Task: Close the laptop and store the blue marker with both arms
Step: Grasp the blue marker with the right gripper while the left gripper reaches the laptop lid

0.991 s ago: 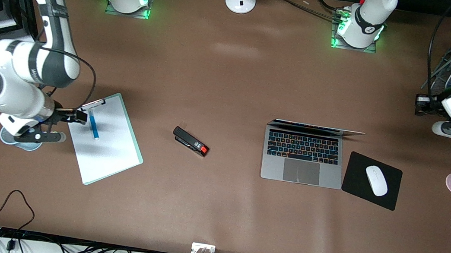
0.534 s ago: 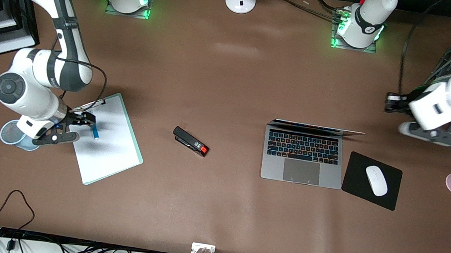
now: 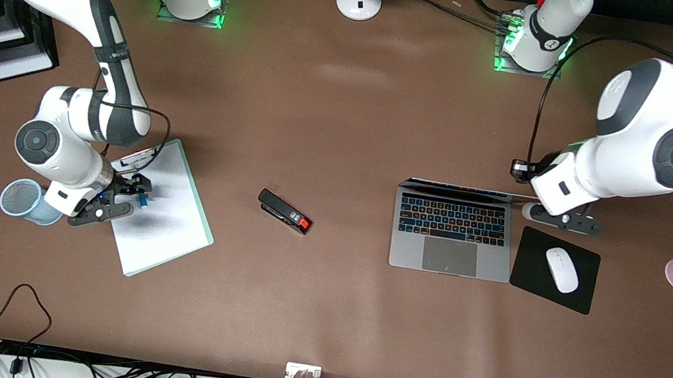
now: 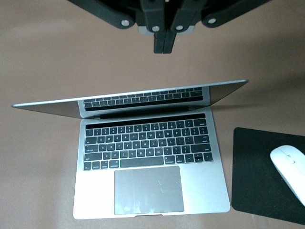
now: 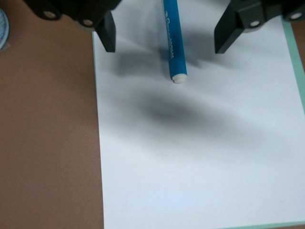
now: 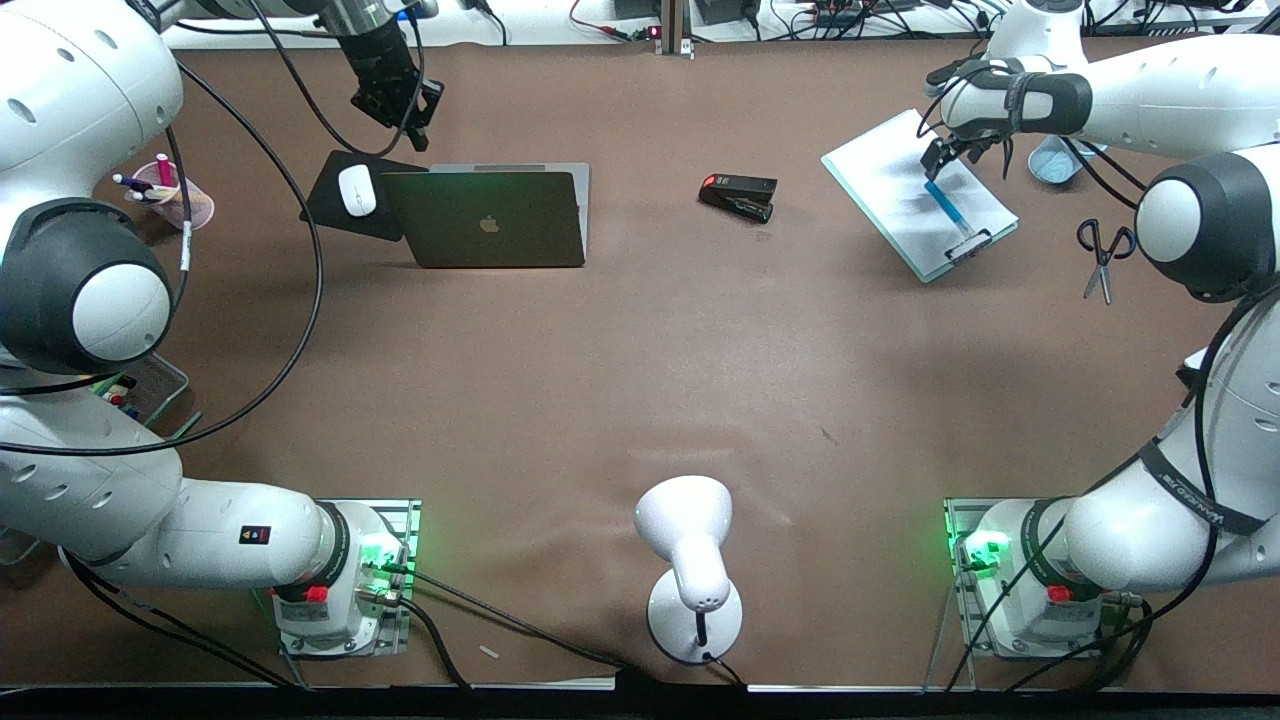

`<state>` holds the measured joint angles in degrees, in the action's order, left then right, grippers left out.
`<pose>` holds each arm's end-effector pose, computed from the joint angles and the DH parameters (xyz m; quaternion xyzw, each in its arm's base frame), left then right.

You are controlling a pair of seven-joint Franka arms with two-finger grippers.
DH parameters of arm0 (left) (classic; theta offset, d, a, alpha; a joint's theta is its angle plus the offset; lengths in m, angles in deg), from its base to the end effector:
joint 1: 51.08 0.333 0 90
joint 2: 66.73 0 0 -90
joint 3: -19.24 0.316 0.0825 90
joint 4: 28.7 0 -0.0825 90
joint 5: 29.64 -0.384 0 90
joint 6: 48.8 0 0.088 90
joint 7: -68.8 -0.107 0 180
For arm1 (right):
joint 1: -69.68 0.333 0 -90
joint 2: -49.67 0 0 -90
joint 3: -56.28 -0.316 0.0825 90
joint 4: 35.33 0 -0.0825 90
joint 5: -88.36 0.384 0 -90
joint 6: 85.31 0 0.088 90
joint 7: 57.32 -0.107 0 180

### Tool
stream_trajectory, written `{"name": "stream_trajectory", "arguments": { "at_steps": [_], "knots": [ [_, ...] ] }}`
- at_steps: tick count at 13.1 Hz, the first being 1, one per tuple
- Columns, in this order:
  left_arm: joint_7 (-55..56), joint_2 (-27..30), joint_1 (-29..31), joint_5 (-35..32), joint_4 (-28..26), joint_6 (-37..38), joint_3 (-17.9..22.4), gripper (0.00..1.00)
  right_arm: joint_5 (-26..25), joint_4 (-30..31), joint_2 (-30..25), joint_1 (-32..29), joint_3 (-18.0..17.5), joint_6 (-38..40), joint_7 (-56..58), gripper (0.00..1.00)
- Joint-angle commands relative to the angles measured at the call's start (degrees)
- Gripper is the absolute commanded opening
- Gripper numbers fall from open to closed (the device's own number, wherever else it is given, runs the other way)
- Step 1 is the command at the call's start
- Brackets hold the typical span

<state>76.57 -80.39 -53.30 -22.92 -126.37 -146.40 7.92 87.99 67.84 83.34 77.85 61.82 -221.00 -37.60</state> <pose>0.5850 -0.1439 0.4366 0.9892 -0.0353 -0.1300 0.0570 0.6519 0.0343 0.2194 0.9786 0.2037 -0.0130 0.0274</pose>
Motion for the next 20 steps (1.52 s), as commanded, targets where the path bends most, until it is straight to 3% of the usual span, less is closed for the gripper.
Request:
{"name": "stream_trajectory", "arguments": {
  "at_steps": [1,4,7,10,13,16,20],
  "knots": [
    [1.63,1.44,0.11,0.92,-4.18,-2.24,-1.95,0.01,-0.07,0.27,0.61,0.01,0.0,-0.63,1.12,0.84],
    [3.22,3.01,0.28,0.92,-7.7,-2.94,-5.64,0.01,-0.07,0.53,1.4,0.1,-0.44,-0.63,1.03,0.75],
    [3.22,3.99,0.29,0.84,-13.66,-8.89,-7.13,0.01,-0.07,0.53,1.75,0.54,-0.53,-0.63,1.03,0.61],
    [4.8,3.72,0.11,0.75,-17.89,-15.93,-8.45,0.01,0.28,0.36,2.63,0.98,-0.53,-0.72,0.94,0.6],
    [4.98,2.24,0.2,-0.91,-18.17,-20.42,-8.55,0.01,1.33,0.27,2.63,1.24,-0.53,-0.72,0.94,0.56],
    [4.72,0.21,1.51,-7.24,-17.73,-27.0,-8.37,0.01,1.33,-0.08,2.89,1.24,-0.44,-0.72,0.94,0.5],
    [4.19,-3.56,3.18,-7.34,-17.29,-35.71,-8.11,0.01,1.42,-0.26,3.33,1.07,-0.44,-0.72,0.68,0.45]
  ]
}}
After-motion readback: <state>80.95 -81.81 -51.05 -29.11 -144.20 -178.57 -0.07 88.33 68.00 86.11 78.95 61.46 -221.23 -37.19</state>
